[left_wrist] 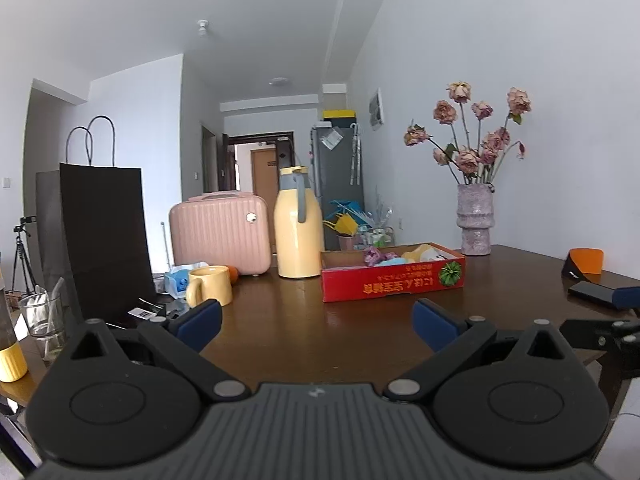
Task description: Organize soft objects
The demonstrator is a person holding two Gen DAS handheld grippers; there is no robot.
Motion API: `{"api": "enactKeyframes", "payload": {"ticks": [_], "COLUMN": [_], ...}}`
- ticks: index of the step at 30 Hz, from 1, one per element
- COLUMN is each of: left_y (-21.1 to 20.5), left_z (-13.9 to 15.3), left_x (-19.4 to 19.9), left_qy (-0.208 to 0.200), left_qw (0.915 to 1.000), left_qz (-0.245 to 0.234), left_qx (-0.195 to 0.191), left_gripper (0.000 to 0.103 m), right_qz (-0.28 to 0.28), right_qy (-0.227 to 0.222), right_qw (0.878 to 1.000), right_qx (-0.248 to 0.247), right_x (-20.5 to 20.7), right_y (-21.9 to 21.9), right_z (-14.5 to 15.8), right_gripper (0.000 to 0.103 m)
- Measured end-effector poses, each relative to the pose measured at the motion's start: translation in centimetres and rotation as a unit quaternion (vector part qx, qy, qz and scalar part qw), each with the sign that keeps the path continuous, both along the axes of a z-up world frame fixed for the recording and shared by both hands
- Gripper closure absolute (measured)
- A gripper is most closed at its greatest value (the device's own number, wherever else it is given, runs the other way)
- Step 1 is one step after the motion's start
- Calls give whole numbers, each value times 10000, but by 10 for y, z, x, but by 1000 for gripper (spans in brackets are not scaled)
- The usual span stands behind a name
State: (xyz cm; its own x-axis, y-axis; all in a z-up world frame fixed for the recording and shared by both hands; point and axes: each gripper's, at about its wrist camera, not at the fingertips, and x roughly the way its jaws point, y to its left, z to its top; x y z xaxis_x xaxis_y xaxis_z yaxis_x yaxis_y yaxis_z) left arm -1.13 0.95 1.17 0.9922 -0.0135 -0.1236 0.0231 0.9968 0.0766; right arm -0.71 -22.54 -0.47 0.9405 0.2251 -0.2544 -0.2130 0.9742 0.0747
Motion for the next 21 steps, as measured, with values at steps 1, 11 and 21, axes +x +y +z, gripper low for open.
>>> {"api": "enactKeyframes", "payload": {"ticks": [1,11,21], "left_y": [-1,-1,0], "left_z": [0,-1,-1], "left_x": [0,-2,-3], "left_qy": [-1,25,6], "left_qw": [10000,10000,9999], "left_qz": [-9,-86,-114], "left_qx": [9,-8,-1], "left_gripper": [0,0,0], "right_qz": [-7,-53,-71], "right_qy": [-5,-20,-115], "right_qw": [10000,10000,9999], "right_qx": [2,28,84], "right_x": [0,2,2], "right_y": [-1,0,0], "right_z": [0,0,-1], "right_gripper": [0,0,0]}}
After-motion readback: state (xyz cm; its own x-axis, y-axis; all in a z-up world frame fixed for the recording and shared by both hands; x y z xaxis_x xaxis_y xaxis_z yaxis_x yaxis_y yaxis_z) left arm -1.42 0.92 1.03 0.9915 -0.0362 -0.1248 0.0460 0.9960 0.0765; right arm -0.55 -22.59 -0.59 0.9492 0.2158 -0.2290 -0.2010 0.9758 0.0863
